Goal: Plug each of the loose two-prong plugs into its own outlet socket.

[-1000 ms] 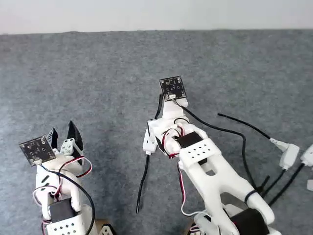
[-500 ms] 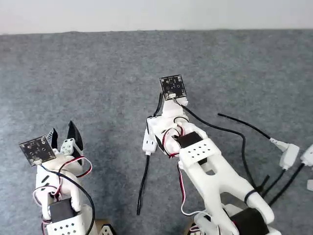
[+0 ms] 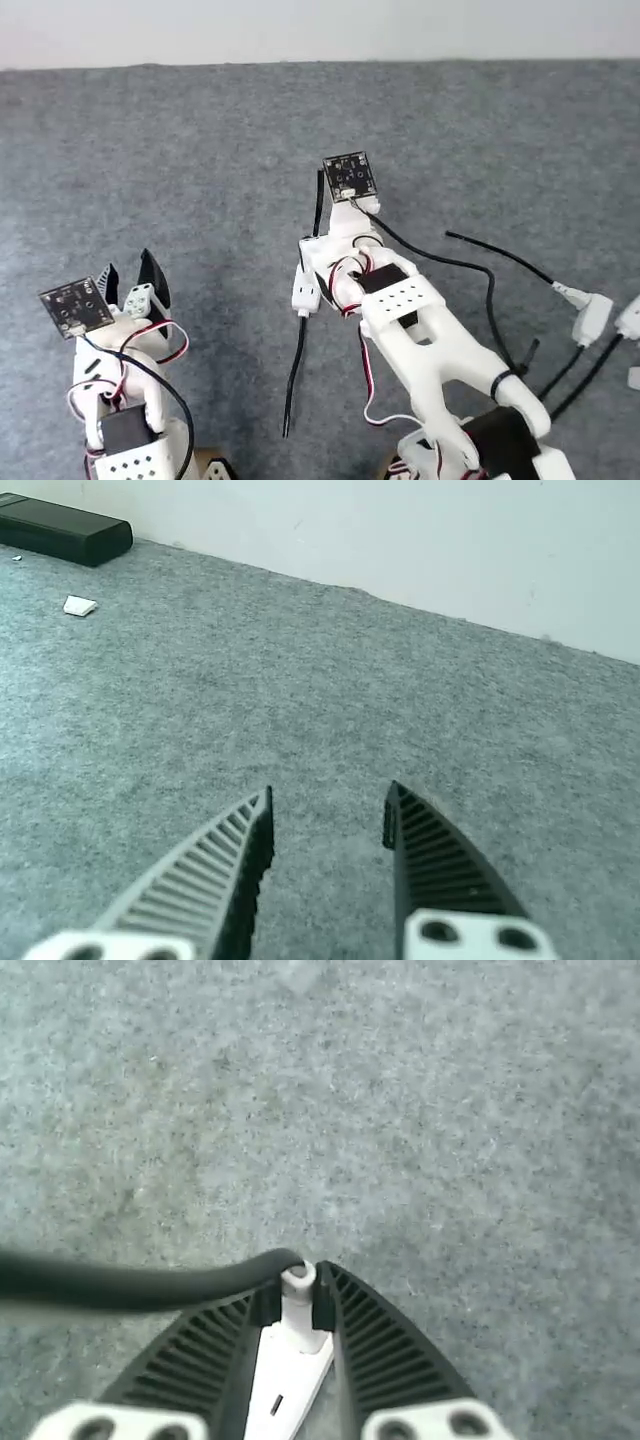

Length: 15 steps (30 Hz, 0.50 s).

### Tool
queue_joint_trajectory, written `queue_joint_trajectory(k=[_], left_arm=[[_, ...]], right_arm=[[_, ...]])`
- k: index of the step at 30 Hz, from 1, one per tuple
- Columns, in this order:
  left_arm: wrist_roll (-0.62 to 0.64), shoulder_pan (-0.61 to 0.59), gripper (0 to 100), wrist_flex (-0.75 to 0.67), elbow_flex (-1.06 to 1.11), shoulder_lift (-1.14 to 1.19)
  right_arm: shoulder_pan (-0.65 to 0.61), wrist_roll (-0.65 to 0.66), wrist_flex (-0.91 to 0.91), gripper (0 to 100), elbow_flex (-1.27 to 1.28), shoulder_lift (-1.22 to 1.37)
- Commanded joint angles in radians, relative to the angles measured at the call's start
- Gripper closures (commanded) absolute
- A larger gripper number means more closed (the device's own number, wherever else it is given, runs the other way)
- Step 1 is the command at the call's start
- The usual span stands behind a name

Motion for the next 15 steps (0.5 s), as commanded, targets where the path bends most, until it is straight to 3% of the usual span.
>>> queue_joint_trajectory(k=[1, 15], left_arm=[[0.006, -0.006, 83, 0.003, -0.01, -0.011], [0.006, -0.006, 83, 0.003, -0.01, -0.011]], right_arm=[[0.004, 0.015, 0.025, 99.0, -0.041, 0.004], [0.004, 0.101, 0.027, 99.0, -0.009, -0.001]])
